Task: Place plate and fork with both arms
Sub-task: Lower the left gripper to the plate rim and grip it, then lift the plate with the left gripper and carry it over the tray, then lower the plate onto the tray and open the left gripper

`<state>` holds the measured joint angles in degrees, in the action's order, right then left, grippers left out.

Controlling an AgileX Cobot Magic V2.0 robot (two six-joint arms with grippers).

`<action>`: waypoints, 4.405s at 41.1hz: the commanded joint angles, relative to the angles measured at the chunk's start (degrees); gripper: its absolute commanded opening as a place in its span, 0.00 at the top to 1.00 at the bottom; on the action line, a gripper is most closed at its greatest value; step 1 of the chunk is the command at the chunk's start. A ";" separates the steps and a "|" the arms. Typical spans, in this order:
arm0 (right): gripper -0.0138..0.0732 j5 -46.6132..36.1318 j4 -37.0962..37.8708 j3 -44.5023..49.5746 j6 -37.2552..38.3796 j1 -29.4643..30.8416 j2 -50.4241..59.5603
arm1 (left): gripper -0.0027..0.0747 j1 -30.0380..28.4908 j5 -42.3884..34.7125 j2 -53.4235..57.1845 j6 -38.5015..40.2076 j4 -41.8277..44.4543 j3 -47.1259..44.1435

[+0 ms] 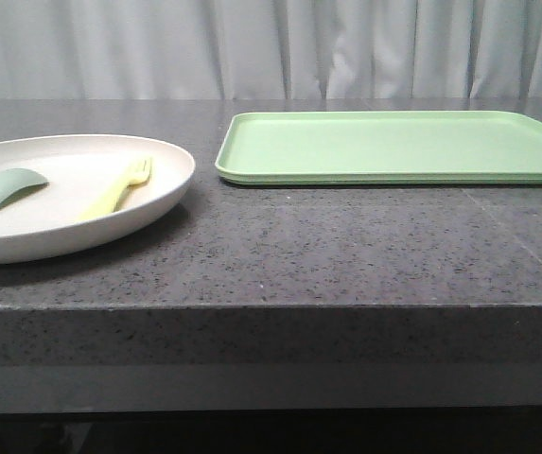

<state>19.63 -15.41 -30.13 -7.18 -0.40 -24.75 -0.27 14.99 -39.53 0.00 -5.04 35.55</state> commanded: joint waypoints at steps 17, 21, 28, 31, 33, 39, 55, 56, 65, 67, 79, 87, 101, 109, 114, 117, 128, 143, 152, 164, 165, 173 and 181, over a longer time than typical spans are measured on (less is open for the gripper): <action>0.18 -4.79 -0.37 -2.13 -0.32 0.26 -0.80 | 0.33 -0.02 36.53 -33.02 0.00 -0.57 27.16; 0.18 -4.79 -0.37 -2.13 -0.32 0.26 -0.80 | 0.36 -0.02 36.58 -37.57 0.00 -0.68 28.42; 0.18 -4.79 -0.37 -2.13 -0.32 0.26 -0.80 | 0.37 -0.02 36.58 -43.30 0.00 -1.26 29.64; 0.18 -4.79 -0.37 -2.13 -0.32 0.26 -0.80 | 0.37 -0.02 36.46 -44.41 0.00 -1.65 29.64; 0.18 -4.79 -0.37 -2.13 -0.32 0.26 -0.80 | 0.37 -0.02 36.46 -44.91 0.00 -1.72 29.64; 0.18 -4.73 -0.39 -2.07 -0.32 0.26 -0.80 | 0.37 -0.02 35.68 -45.28 0.00 -1.84 29.64; 0.18 -4.73 -0.39 -2.07 -0.32 0.26 -0.80 | 0.37 -0.02 35.77 -46.74 0.00 -2.54 29.64; 0.18 -4.73 -0.39 -2.07 -0.32 0.26 -0.80 | 0.37 -0.02 35.77 -46.74 0.00 -2.70 29.64; 0.18 -4.73 -0.39 -2.07 -0.32 0.26 -0.80 | 0.54 -0.02 36.11 -46.74 0.00 -2.68 29.64; 0.18 -4.73 -0.39 -2.07 -0.32 0.26 -0.80 | 0.64 -0.02 36.11 -46.74 0.00 -2.97 29.64; 0.24 -4.73 -0.39 -2.07 -0.32 0.26 -0.80 | 0.99 -0.02 36.11 -46.74 0.00 -3.25 29.64; 0.24 -4.73 -0.39 -2.07 -0.32 0.26 -0.80 | 0.99 -1.26 36.22 -45.47 -0.32 -5.81 29.64; 0.24 -4.73 -0.39 -2.07 -0.32 0.26 -0.80 | 0.99 -7.14 37.61 -41.42 -14.10 -29.50 32.52; 0.24 -4.73 -0.39 -2.07 -0.32 0.26 -0.80 | 0.99 -4.31 39.03 -42.02 -14.79 -32.74 39.05; 0.24 -4.54 -0.39 -2.07 -0.32 0.26 -0.80 | 0.99 0.35 39.62 -45.19 -14.79 -32.74 45.51; 0.24 -4.06 -0.39 -2.07 -0.32 0.26 -0.80 | 0.99 3.62 40.31 -48.22 -14.55 -32.74 49.71; 0.24 -2.18 -0.43 -2.07 -0.32 0.26 -0.80 | 0.99 16.38 41.21 -63.20 -6.48 -28.29 67.40; 0.24 -2.18 -0.43 -2.07 -0.32 0.26 -0.80 | 0.99 26.38 49.24 -85.00 4.71 -24.57 98.33; 0.24 -2.24 -0.43 -2.07 -0.32 0.26 -0.80 | 0.99 26.62 49.74 -92.50 12.71 -24.27 109.40; 0.24 -2.29 -0.45 -2.07 -0.32 0.26 -0.80 | 0.99 26.62 44.74 -93.63 16.95 -22.03 110.08; 0.24 -2.29 -0.45 -2.07 -0.32 0.26 -0.80 | 0.99 26.62 44.53 -93.63 17.17 -22.03 110.08; 0.24 -2.29 -0.45 -2.07 -0.32 0.26 -0.80 | 0.99 26.62 43.46 -93.63 18.48 -21.94 110.08; 0.24 -2.29 -0.45 -2.07 -0.32 0.26 -0.80 | 0.99 27.27 43.28 -93.63 18.93 -20.18 110.08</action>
<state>21.62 -15.41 -30.30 -7.18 -0.40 -24.75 26.18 62.15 -137.49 17.47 -23.55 143.38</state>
